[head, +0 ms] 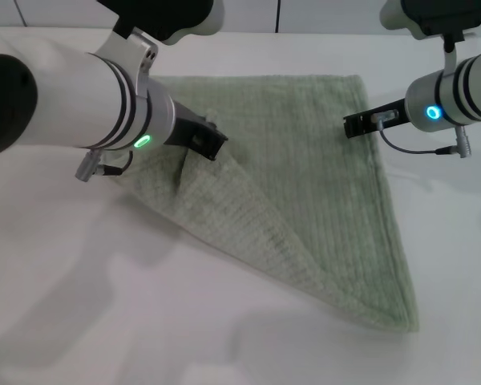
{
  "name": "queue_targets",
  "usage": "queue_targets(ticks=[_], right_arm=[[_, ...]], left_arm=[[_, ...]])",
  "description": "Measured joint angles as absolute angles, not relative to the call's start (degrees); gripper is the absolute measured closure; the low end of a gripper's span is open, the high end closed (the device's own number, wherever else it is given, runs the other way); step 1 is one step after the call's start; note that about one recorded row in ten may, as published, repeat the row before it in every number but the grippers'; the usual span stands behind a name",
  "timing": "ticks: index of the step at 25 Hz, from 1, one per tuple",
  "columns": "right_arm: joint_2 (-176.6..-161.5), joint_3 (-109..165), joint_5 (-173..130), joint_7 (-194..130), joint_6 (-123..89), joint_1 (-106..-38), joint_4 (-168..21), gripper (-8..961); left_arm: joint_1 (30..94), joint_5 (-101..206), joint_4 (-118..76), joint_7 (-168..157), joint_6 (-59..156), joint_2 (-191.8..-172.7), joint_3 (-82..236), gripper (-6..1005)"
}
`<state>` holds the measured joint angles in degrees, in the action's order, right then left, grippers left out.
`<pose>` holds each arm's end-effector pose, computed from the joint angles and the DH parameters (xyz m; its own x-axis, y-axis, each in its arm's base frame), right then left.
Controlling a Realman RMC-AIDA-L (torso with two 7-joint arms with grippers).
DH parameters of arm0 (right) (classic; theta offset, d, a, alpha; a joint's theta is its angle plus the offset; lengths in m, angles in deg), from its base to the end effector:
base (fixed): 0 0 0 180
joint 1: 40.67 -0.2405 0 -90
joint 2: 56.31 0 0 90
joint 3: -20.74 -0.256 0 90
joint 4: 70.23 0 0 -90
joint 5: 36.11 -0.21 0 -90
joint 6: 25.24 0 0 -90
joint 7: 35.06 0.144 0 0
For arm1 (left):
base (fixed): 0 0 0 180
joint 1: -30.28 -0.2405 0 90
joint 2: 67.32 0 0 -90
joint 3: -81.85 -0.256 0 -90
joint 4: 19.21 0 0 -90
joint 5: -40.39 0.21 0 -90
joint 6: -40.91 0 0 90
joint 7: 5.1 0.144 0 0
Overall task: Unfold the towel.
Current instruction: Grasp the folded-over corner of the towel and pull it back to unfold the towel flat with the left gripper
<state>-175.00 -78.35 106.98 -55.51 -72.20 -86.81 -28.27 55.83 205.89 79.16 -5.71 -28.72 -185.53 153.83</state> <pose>0.2065 0.4339 -0.0543 0.5928 -0.7760 -0.2155 -0.7312 -0.4065 -0.5477 -0.1172 0.3358 -0.0274 0.8213 0.5670 0.0630 0.4494 -0.5750 -0.6836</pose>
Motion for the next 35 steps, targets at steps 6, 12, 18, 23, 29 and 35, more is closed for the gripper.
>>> queue_targets(ticks=[6, 12, 18, 23, 29, 35], right_arm=[[-174.96, -78.37, 106.98, -55.49, -72.15, -86.82, -28.42, 954], [-174.95, -78.33, 107.25, -55.47, -72.01, -87.00, -29.02, 954], [-174.95, -78.31, 107.33, -55.46, -71.95, -87.16, -29.44, 955], [-174.98, -78.31, 107.37, -55.43, -71.95, -87.27, -29.46, 955], [-175.04, -78.31, 107.44, -55.37, -71.89, -87.27, -29.53, 955], [-175.04, -78.31, 107.50, -55.36, -71.64, -87.31, -29.64, 954]], left_arm=[[54.34, 205.88, 80.46, -5.71, -28.73, -185.53, 154.47, 925], [53.42, 205.88, 81.60, -5.71, -28.66, -185.53, 154.63, 919], [52.86, 205.88, 82.34, -5.71, -28.69, -185.53, 154.63, 912], [52.40, 205.88, 82.99, -5.71, -28.70, -185.51, 154.64, 907], [51.78, 205.88, 83.19, -5.71, -28.70, -185.46, 155.36, 901], [51.38, 205.88, 83.23, -5.71, -28.70, -185.44, 155.68, 895]])
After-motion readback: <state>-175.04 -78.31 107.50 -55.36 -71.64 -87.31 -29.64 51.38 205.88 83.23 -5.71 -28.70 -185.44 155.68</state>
